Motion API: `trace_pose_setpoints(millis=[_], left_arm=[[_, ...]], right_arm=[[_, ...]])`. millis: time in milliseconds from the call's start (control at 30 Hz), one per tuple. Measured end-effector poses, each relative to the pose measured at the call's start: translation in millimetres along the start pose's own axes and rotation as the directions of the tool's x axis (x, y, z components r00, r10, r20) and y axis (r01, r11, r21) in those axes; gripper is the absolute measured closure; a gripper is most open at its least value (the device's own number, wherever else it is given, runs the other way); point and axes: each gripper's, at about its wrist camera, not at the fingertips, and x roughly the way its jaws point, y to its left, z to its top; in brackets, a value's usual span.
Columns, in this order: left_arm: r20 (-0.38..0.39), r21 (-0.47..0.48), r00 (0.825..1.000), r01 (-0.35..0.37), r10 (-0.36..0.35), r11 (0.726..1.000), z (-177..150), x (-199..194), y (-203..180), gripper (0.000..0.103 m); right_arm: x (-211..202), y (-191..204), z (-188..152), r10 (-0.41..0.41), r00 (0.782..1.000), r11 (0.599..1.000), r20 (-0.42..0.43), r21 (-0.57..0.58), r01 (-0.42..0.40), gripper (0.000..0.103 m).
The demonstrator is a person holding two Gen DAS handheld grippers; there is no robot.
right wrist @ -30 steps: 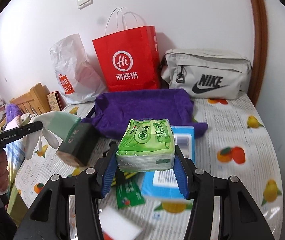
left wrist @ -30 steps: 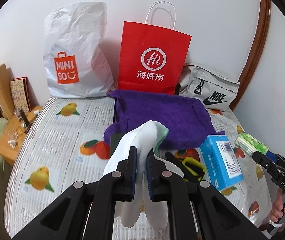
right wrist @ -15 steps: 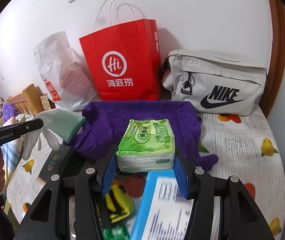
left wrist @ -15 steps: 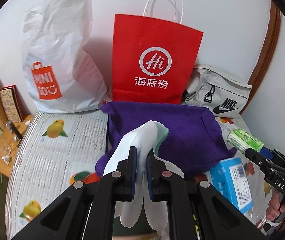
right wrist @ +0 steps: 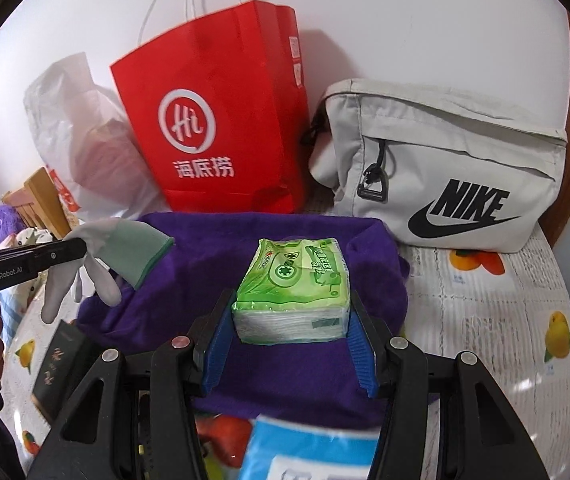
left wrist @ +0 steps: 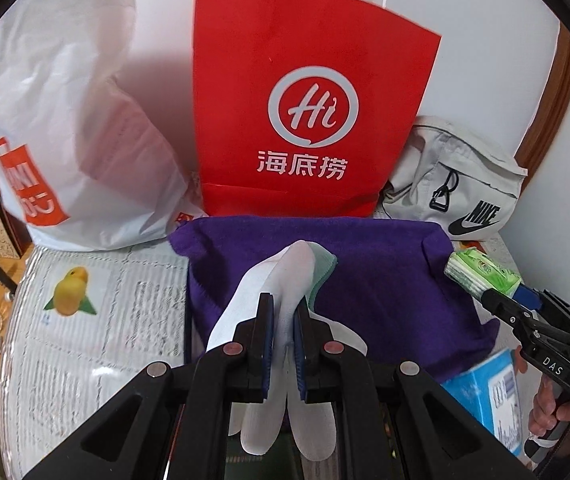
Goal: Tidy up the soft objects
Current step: 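Carry the gloves with the left gripper while the right gripper carries the tissue pack over the purple towel, then open the left gripper onto the purple towel while the right gripper releases the tissue pack beside it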
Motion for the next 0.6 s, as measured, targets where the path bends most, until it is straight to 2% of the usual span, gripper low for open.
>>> trace_pose_setpoints(millis=[300,333,433,600], left_arm=[[-0.047,0.003,0.999,0.009,-0.009,1.000,15.3,36.1,-3.9,0.093],[-0.121,-0.049,0.992,0.015,-0.021,0.999,16.9,39.9,-3.9,0.093],[-0.135,-0.063,0.991,0.019,-0.027,0.998,18.0,52.2,-4.2,0.093],[-0.169,-0.081,0.985,0.000,-0.014,0.997,14.5,68.7,-1.4,0.093]], right_arm=[[32.3,-20.0,6.3,-0.030,0.999,1.000,-0.044,0.007,0.031,0.051],[34.6,-21.8,6.9,-0.030,0.998,0.999,-0.047,0.010,0.030,0.051],[43.8,-26.7,8.0,-0.034,0.997,0.999,-0.064,0.020,0.036,0.051],[57.1,-30.2,7.8,0.011,0.993,0.999,-0.118,0.043,-0.006,0.051]])
